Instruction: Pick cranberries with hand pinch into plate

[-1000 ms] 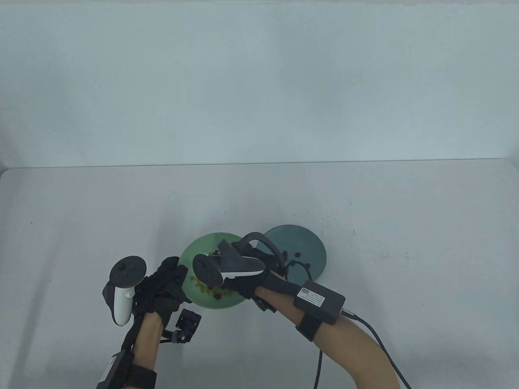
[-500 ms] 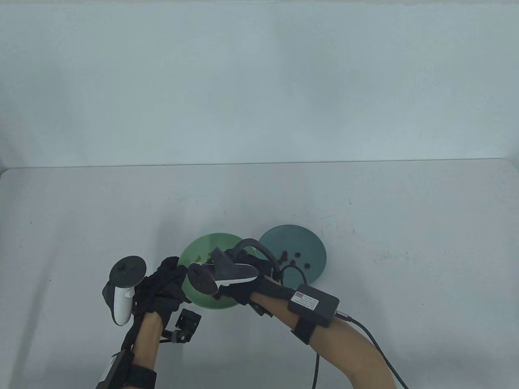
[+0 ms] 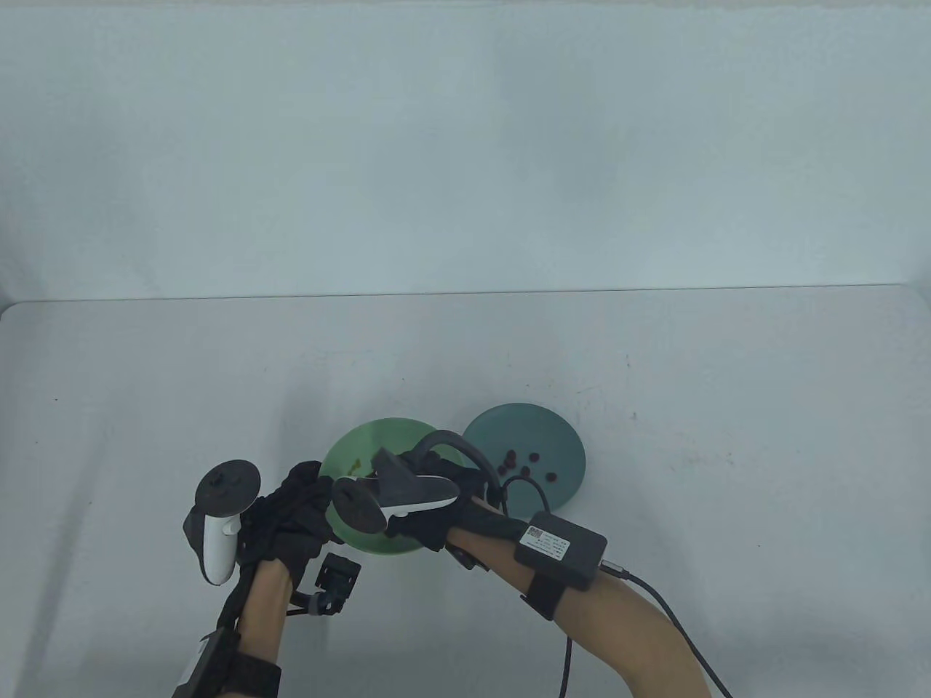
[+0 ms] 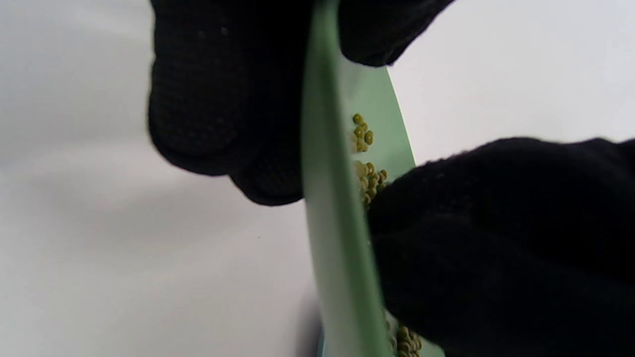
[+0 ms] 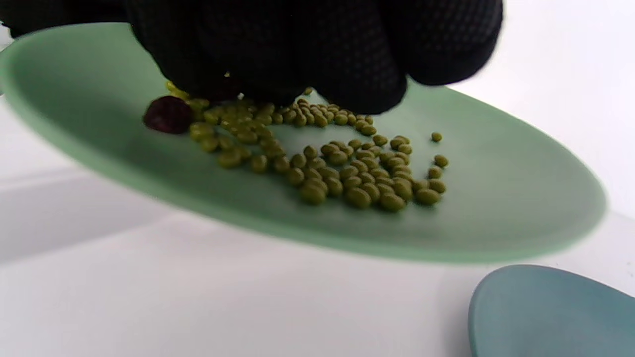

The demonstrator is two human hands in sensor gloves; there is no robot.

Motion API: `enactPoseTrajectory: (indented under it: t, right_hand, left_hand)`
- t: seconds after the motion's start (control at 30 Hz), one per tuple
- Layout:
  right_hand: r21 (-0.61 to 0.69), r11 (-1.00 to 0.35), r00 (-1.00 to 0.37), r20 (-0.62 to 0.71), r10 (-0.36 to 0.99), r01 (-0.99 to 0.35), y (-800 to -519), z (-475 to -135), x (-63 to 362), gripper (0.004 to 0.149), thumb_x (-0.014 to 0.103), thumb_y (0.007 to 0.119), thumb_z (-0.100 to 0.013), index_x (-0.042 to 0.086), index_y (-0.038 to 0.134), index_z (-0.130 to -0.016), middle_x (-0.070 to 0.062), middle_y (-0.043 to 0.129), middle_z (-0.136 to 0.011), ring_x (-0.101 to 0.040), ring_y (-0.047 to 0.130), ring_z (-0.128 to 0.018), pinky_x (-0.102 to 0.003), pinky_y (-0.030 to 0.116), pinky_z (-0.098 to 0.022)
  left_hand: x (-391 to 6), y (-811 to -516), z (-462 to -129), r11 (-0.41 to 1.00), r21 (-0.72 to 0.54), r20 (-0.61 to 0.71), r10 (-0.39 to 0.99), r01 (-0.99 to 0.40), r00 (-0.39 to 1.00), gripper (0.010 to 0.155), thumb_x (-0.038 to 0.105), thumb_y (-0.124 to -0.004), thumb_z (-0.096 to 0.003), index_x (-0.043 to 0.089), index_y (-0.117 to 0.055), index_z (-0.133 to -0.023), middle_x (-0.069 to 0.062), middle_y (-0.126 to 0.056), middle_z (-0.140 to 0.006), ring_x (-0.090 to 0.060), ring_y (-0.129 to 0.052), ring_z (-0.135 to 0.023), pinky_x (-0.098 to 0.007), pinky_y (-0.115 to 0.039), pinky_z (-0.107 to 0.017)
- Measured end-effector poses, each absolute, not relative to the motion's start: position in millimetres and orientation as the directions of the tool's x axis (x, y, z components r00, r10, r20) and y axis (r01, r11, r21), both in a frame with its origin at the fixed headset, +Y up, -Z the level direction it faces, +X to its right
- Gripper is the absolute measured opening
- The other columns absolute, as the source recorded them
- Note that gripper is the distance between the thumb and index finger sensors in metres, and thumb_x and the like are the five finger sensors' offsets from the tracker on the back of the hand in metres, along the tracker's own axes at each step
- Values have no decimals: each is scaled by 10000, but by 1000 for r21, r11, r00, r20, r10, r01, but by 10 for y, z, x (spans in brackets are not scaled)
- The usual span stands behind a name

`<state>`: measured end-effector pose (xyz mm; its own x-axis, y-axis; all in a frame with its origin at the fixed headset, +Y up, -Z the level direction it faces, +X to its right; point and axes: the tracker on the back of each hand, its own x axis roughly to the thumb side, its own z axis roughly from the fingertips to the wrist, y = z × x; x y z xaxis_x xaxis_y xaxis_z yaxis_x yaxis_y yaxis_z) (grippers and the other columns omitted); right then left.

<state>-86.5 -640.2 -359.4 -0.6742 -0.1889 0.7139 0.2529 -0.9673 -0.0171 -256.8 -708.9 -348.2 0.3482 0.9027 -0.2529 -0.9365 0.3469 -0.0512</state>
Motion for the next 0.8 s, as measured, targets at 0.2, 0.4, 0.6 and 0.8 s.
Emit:
enactPoseTrajectory:
  t: [0.2,0.4,0.6,0.8]
  right_hand:
    - [63,-969,-686,717,-124,241,-6387,-3656,-861,507,473,775,-513,123,836,-875,132,914,-453,-58,964,-383,-337,882,-377]
    - [115,-972,-693,718,-62,206,-6397,-3680,-874,516,464,790,-508,93,841,-862,132,913,-449,-52,964,-374,-331,885,-369]
    - [140,-971,-692,721,-35,195,-6400,-3677,-886,513,461,800,-504,93,845,-858,133,913,-444,-51,964,-370,-330,885,-367]
    - [140,-975,-690,724,-18,173,-6413,-3680,-888,501,460,806,-502,103,853,-851,130,917,-438,-54,965,-367,-332,882,-368]
  left_hand:
    - [-2563,-7084,-3482,343,-51,-248,906,-938,344,517,214,-672,-589,-4,-545,-1039,-190,-846,-819,-257,-1092,-493,-318,-973,-366]
    - [-2568,-7085,-3481,344,-46,-247,906,-938,345,516,215,-672,-588,-4,-549,-1039,-188,-846,-819,-256,-1093,-492,-318,-973,-366]
    - [-2567,-7084,-3480,345,-42,-245,906,-938,344,516,215,-671,-588,-3,-547,-1039,-186,-845,-822,-257,-1092,-495,-318,-973,-368]
    - [-2572,-7085,-3479,352,-40,-245,904,-935,351,514,216,-671,-588,0,-548,-1039,-183,-846,-822,-253,-1091,-497,-319,-972,-368]
